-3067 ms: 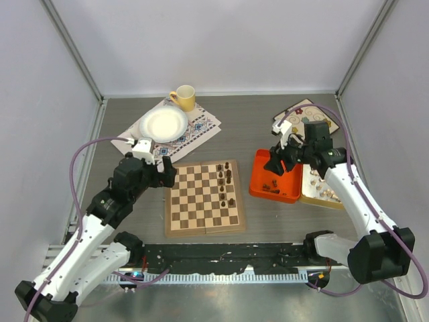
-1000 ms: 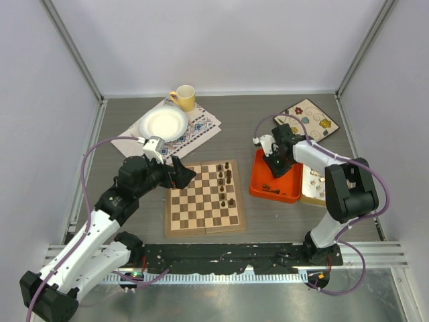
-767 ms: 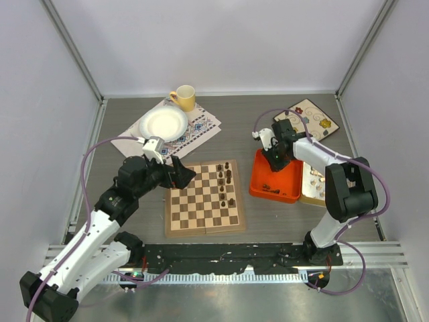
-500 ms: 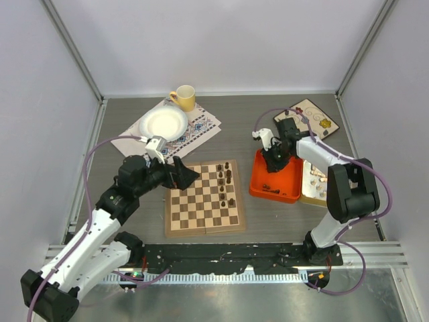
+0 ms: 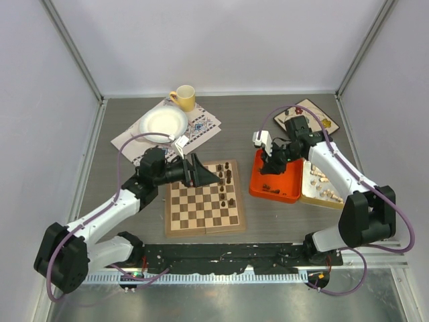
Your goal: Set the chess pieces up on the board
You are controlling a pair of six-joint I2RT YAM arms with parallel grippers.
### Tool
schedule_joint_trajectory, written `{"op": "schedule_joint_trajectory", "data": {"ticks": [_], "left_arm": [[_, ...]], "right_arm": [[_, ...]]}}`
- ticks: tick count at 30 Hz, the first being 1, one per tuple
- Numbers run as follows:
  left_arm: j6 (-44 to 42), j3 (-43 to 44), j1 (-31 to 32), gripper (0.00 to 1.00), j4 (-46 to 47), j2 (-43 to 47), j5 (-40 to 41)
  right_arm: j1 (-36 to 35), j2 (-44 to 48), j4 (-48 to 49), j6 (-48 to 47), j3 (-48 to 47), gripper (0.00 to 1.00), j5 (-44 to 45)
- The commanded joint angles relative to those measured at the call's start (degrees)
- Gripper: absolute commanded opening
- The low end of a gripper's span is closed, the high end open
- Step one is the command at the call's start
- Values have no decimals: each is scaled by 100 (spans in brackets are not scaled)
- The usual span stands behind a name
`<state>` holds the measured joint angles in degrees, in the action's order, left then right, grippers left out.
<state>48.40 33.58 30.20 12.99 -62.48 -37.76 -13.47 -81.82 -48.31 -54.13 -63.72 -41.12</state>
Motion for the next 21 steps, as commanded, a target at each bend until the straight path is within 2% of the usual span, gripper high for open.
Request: {"op": "schedule_joint_trajectory", "data": {"ticks": [1,5,9,15,21], "left_arm": [[-15,281,57,88,265,69,-171],[-32,201,57,88,213,165,-92],[-155,157,57,88,-7,297,5],[-235,157,57,88,-192,385,49],[-252,70,57,88,-271,508,102]], "right_arm": [[-85,43,137,23,-35,19,322],[-94,-412,515,174,88,20,2207],[-94,-914,840,192,351,20,3030],[-111,-1169,1245,245,317,23,3058],[-94,-1363,1351,245,299,33,3084]]}}
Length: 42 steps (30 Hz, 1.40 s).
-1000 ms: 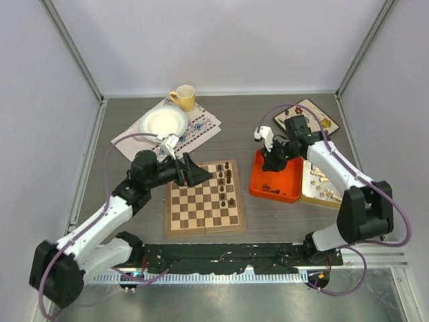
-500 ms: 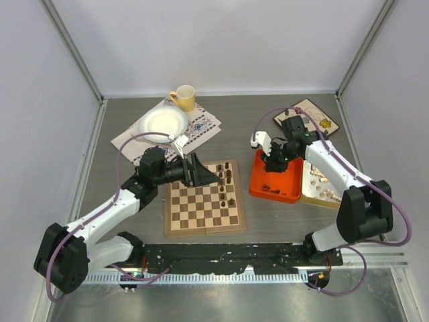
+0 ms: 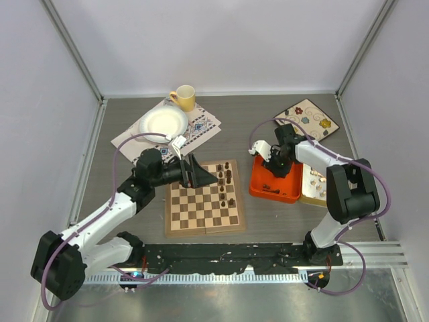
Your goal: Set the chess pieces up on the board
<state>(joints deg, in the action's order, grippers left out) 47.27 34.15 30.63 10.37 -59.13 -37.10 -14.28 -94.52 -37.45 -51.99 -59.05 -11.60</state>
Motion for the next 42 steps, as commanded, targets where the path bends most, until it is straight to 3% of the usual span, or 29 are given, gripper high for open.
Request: {"op": "schedule_joint_trajectory", "data": {"ticks": [1,5,9,15,20,27,38,42], "left_arm": [[-139,4,13,88,-9,183,45],[-165,-23,13,88,-61,253,72],[-209,-23,13,89,-158,332,107],[-288,-75,13,89,-176,403,142],[-297,-49,13,89,-158,394,107],[-297,-75,13,89,-228,473,115],[-350,-84,13,89,-272,464,133],[-350,-75,13,89,-272,447,115]], "right_arm": [[-13,-119,300,48,-160,36,140],[57,-75,326,320,-308,40,18],[548,170,125,549,-520,40,-685],[910,469,-254,-222,-91,39,-1468],[936,417,-62,-953,323,39,-1522],[945,-49,317,-989,245,38,-1407],[936,-111,379,-1103,358,29,-1670],[936,-40,327,-1252,429,17,-1802]]}}
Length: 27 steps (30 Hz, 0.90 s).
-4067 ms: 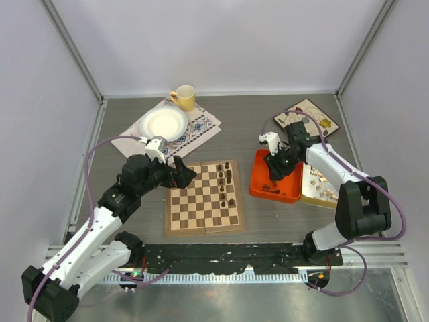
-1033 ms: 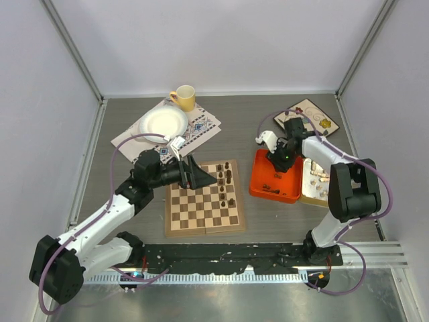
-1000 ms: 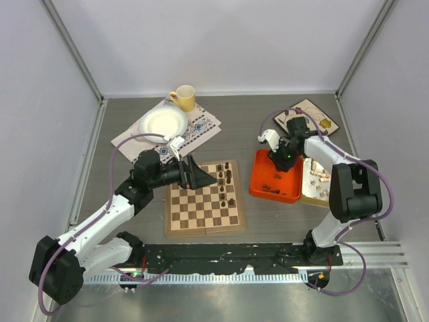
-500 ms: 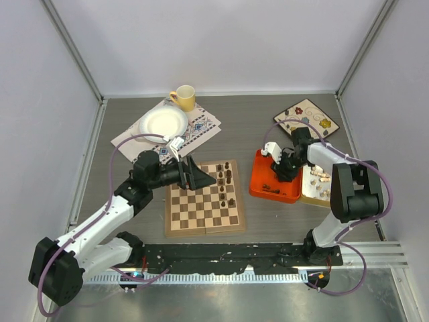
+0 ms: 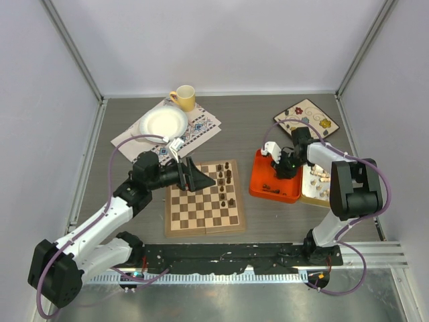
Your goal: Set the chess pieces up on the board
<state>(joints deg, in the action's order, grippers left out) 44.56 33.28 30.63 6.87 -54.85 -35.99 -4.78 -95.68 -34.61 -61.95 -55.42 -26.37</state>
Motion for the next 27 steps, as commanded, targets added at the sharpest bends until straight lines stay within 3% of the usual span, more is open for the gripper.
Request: {"op": "schedule_joint_trajectory", "data": {"ticks": [1,5,10,15,18,20,25,27], "left_arm": [[-79,21,13,89,77,18,13],[-105,3,13,89,34,45,-5],[-175,38,13,89,-98,97,4],[-938,460,13,89,-1221,299,337],[-1650,969,-5,89,-2267,562,1021],[-2037,1407,-13,89,-3116,694,1961],[-2925,2042,-119,91,-4490,1134,4348],[-3162,2078,-136,91,-4668,1353,4862]], "right_arm": [[-15,102,25,-291,75,11,-334],[-15,233,-151,-493,58,3,-412],[-15,506,-423,-555,-118,1,-387],[-67,743,-1099,-537,-705,1,-159],[-365,892,-1618,-546,-1083,1,70],[-698,989,-1977,-502,-1225,1,438],[-2385,1131,-2663,24,-1586,1,1334],[-3185,1026,-2849,235,-1761,1,1555]]}}
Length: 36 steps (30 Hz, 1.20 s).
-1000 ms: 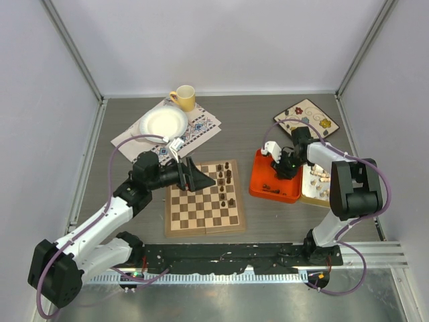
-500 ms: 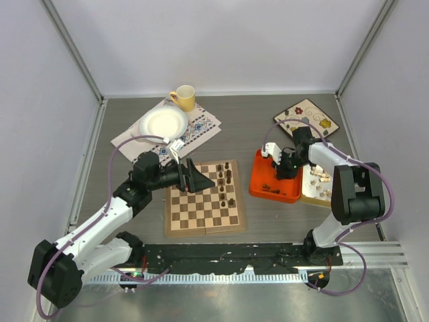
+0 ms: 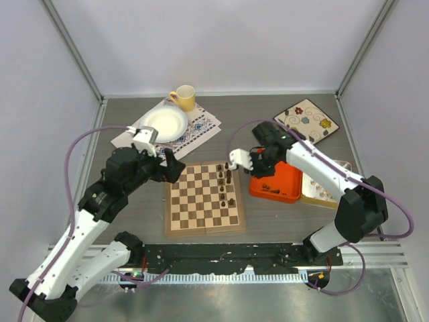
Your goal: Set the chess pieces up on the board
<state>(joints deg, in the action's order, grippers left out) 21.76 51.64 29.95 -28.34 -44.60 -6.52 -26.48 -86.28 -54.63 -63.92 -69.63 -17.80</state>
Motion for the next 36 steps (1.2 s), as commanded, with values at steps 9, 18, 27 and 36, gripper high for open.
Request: {"op": "schedule_joint_trajectory", "data": {"ticks": [9,18,27,36], "left_arm": [[-1016,-434,-69,91,-1219,1251,3780],[-1156,-655,-78,92,-1008,1928,4590],[-1183,-734,-78,92,-928,2324,4854],[-1200,-716,-78,92,-928,2324,4871]], "right_arm": [[-2914,-705,-1524,1355,-1026,1,1463],[-4067,-1971,-1779,2006,-2090,1,2219],[-4304,-2639,-1850,2200,-2257,2,2668],[-4383,-2885,-1928,2252,-2301,3,2686]]}}
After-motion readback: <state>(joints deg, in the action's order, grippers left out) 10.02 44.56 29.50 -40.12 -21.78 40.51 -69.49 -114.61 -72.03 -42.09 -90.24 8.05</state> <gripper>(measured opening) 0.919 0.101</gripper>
